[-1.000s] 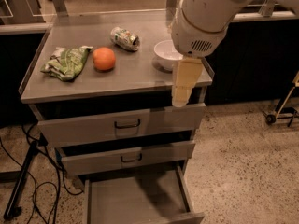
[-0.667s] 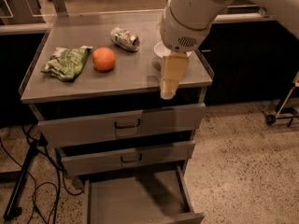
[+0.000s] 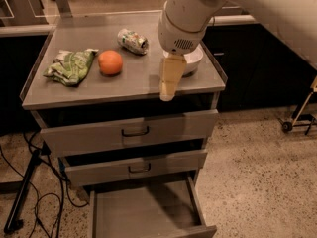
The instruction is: Place orange into bottom drawer
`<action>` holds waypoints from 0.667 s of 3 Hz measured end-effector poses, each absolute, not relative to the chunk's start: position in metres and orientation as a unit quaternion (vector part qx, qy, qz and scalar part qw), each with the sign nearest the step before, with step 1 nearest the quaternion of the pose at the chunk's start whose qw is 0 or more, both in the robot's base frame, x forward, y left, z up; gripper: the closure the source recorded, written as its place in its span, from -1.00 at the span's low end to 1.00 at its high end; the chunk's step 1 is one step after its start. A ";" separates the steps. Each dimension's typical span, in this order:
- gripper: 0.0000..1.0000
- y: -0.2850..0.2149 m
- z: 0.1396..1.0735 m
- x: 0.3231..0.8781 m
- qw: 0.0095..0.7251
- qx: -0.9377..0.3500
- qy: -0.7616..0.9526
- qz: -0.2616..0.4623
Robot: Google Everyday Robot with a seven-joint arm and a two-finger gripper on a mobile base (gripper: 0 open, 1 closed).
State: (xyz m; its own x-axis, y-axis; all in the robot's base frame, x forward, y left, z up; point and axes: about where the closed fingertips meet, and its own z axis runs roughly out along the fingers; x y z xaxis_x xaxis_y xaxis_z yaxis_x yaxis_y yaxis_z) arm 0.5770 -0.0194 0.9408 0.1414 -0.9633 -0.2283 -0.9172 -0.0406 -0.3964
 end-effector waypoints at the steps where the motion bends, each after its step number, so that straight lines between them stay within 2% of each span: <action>1: -1.00 -0.018 0.938 0.572 0.210 -0.723 0.656 -0.053; 2: -1.00 0.015 0.934 0.585 0.136 -0.725 0.672 -0.065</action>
Offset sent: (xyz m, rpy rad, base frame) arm -0.0083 0.0341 -0.0152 -0.2432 0.1615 -0.0718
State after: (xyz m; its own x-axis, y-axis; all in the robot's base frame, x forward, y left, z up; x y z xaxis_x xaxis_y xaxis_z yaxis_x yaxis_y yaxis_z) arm 0.5852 0.0146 0.9340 0.0893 -0.9921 -0.0878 -0.9566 -0.0609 -0.2849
